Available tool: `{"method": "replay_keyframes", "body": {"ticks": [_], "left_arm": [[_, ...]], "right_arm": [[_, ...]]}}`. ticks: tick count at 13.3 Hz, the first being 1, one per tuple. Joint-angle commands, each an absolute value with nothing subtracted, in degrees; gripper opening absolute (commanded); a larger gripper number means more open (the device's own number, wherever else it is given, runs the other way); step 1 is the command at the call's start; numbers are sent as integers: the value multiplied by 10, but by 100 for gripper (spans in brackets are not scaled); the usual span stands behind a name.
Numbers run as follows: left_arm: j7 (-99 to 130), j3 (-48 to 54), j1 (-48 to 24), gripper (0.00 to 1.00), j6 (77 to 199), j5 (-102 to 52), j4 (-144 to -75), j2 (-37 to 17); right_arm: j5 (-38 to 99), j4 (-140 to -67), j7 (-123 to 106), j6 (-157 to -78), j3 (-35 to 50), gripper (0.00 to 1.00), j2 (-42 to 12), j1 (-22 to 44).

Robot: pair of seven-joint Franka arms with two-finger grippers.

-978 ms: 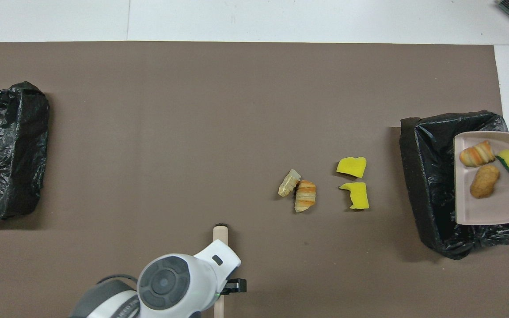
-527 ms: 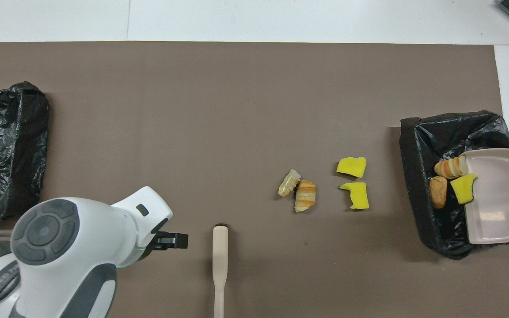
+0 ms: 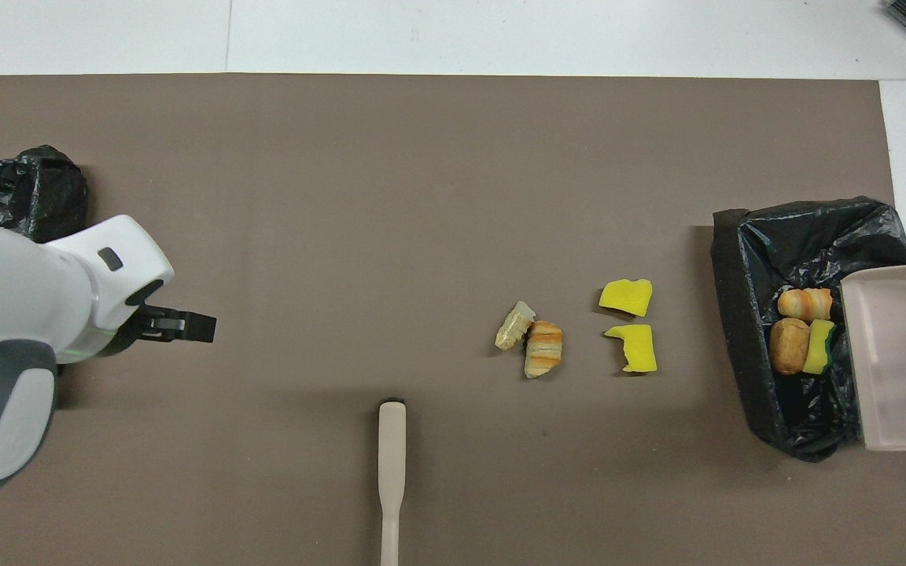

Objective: Sweep and dump trash in bin
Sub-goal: 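Release the brush on the table and withdraw the left gripper, then bring the dustpan back to the table center with the right gripper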

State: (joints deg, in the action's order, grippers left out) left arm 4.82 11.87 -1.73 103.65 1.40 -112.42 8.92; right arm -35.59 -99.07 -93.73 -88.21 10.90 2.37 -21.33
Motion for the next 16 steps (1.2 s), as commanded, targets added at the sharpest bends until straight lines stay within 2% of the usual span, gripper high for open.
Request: {"method": "replay_keyframes", "body": {"ticks": [1,3,6,8,11,16], "left_arm": [[27,96,-20,100,989,34,-1017,31],[7,79,-20,100,949,33,-986,37],[-26,53,-20,100,884,37,-913,29],[-48,34,-24,100,869,39,-891,25],[-56,1,-45,100,863,37,-887,30],[-50,-2,-40,100,859,34,-930,58]], "right_arm": [[-298,-978,-949,-874,115,0,22,-202],[-217,-978,-874,-878,117,0,21,-192],[-166,-982,-711,-879,118,0,22,-133],[-130,-985,-605,-886,118,0,13,-97],[-92,-984,-429,-910,119,0,-16,-18],[-33,-980,-105,-1018,119,0,-84,96]]}}
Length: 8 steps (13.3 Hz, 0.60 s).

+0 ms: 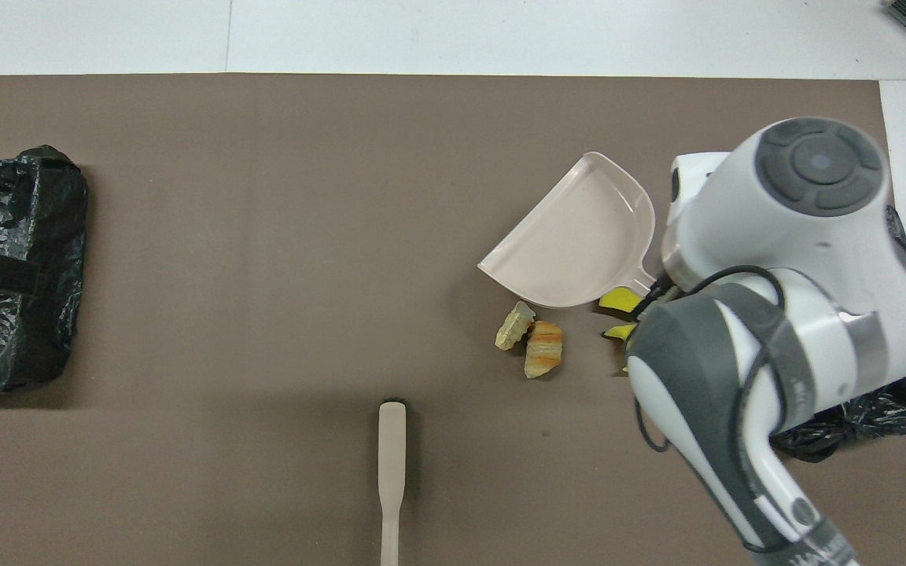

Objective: Sweep and dump trash in bin
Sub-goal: 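Bring the dustpan back to the table center with the right gripper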

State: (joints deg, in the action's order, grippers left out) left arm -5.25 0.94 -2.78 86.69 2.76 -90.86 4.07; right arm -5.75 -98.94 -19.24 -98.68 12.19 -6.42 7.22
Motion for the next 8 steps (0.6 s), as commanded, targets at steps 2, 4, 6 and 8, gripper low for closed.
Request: {"method": "replay_keyframes", "body": {"ticks": [2,4,6,8], "left_arm": [[-51,-2,-40,100,876,36,-927,47],[-51,-2,-40,100,887,36,-928,44],[-52,-2,-41,100,886,36,-932,46],[-52,-2,-44,100,886,36,-932,47]], "right_arm": [[-33,-978,-14,-1054,119,0,-105,124],[-37,-977,83,-1077,119,0,-138,172],[-33,-935,181,-1099,119,0,-189,196],[-39,-897,262,-1103,119,0,-241,243]]}}
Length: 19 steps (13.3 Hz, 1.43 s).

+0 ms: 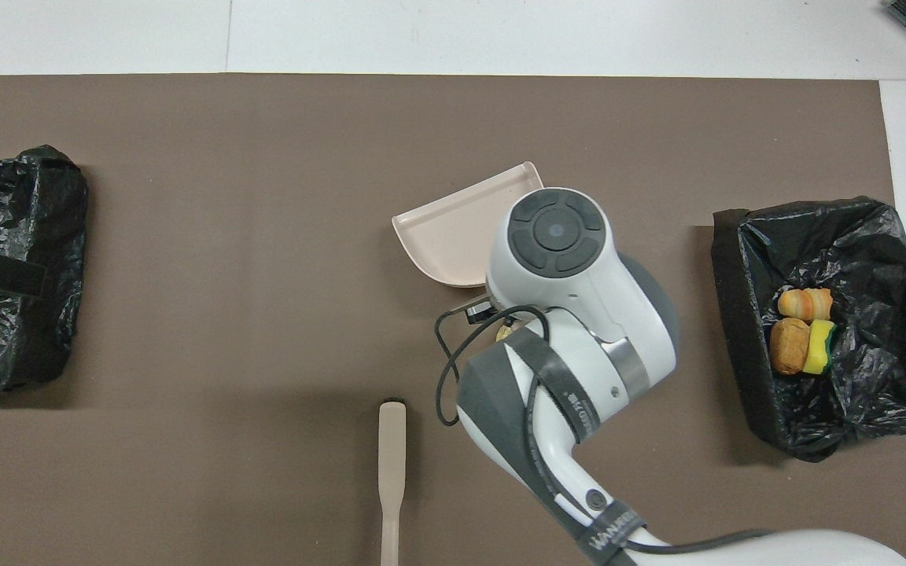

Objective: Sweep and dump trash in bin
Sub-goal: 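Bring the dustpan back to the table center with the right gripper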

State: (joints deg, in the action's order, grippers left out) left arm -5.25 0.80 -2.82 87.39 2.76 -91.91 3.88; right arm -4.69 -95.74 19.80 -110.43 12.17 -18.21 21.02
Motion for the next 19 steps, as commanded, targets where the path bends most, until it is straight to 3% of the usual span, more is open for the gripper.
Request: {"method": "replay_keyframes", "body": {"ticks": [1,4,7,10,11,12,13,17,19], "left_arm": [[-50,-1,-44,100,888,35,-932,46],[-48,-1,-47,100,920,32,-932,44],[-47,2,-47,100,925,31,-932,43],[-51,5,-57,100,926,29,-933,44],[-55,6,-59,100,928,29,-933,44],[-55,6,-61,100,928,29,-934,43],[-56,8,-63,100,928,29,-939,42],[-54,15,-71,100,938,29,-949,41],[-50,22,-72,100,959,29,-961,38]], "right_arm": [[-39,-874,305,-1122,119,0,-268,263],[-38,-816,404,-1153,119,0,-326,306],[-39,-809,447,-1174,119,0,-338,327],[-38,-809,460,-1172,119,26,-333,330],[-35,-809,471,-1172,119,39,-329,331],[-37,-816,477,-1166,119,61,-319,331],[-34,-831,477,-1165,120,76,-304,333],[-33,-916,517,-1165,130,77,-244,358],[-33,-966,526,-1172,131,100,-215,380]]}}
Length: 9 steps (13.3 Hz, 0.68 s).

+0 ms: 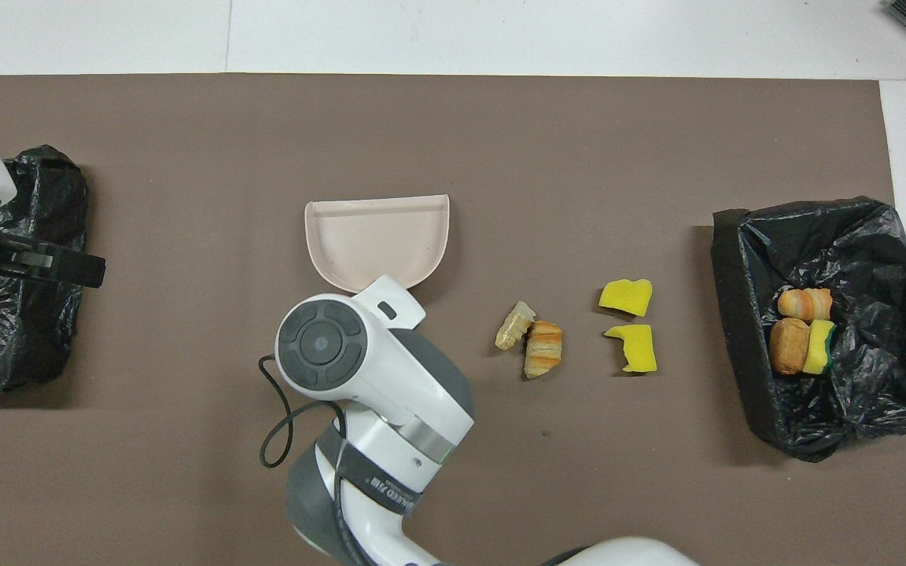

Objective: Sweep and dump trash in bin
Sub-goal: 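Bring the dustpan back to the table center with the right gripper, then grasp the dustpan handle with the left gripper while the right gripper grasps the brush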

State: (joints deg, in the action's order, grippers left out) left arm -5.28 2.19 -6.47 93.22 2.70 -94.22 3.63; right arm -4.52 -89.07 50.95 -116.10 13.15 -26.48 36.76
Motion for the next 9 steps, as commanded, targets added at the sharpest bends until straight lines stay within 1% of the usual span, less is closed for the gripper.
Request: {"method": "replay_keyframes", "body": {"ticks": [1,3,5,8,9], "left_arm": [[-47,31,-77,100,963,29,-970,36],[1,52,-79,100,988,29,-990,28],[48,90,-80,100,1024,29,-1024,24],[155,147,-80,100,1098,30,-1070,-2],[174,160,-81,100,1110,31,-1073,-10]], "right_arm": [[-33,-995,534,-1176,131,100,-195,390],[-29,-1074,552,-1212,134,100,-154,402],[29,-1143,616,-1251,134,100,-120,422],[49,-1225,639,-1259,136,100,-67,456],[51,-1239,642,-1259,136,96,-55,467]]}}
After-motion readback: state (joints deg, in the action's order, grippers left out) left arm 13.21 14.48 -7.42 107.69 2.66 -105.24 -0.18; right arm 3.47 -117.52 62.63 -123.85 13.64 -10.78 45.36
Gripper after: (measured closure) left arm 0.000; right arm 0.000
